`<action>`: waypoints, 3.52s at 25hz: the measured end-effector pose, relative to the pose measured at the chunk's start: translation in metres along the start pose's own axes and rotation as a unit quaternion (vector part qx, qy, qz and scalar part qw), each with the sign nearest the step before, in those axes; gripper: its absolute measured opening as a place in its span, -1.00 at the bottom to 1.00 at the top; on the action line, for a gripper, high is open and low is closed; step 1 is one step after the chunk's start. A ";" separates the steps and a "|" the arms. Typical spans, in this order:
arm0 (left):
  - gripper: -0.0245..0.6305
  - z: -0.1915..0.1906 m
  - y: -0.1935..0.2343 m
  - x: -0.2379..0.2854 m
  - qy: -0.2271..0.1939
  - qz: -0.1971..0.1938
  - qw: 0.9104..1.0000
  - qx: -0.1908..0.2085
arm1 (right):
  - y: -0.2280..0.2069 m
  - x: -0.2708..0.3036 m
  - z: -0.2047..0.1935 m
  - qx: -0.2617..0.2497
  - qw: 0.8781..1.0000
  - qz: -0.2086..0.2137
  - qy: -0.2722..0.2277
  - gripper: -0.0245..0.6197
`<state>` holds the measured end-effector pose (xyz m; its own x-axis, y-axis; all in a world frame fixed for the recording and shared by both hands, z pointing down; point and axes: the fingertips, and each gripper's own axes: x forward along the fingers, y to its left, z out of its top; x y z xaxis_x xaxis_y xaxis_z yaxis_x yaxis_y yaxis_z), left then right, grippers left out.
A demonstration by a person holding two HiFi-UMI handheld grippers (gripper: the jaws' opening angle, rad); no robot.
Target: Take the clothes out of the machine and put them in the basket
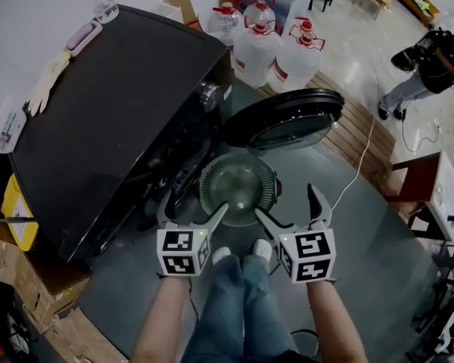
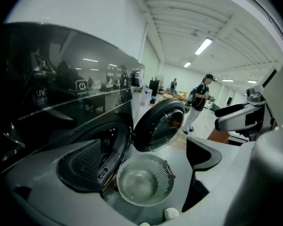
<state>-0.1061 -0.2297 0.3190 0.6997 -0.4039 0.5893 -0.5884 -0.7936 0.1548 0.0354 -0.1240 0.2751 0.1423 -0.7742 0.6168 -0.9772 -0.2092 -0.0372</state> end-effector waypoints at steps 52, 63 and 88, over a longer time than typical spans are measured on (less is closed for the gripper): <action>-0.24 -0.185 0.223 0.286 0.152 0.138 0.975 0.085 | -0.009 0.284 -0.240 0.026 0.993 0.020 0.116 0.78; -0.66 -0.193 0.213 0.300 0.179 0.003 0.979 0.103 | -0.004 0.293 -0.264 0.027 0.991 0.035 0.128 0.78; -0.93 -0.163 0.062 0.236 0.155 -0.047 0.977 0.135 | -0.037 0.224 -0.247 0.032 0.989 0.032 0.138 0.78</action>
<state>-0.0433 -0.3000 0.5973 0.5644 -0.1983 0.8013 -0.3693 -0.9288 0.0303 0.0641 -0.1419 0.6085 0.0238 -0.5960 0.8026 -0.9696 -0.2094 -0.1267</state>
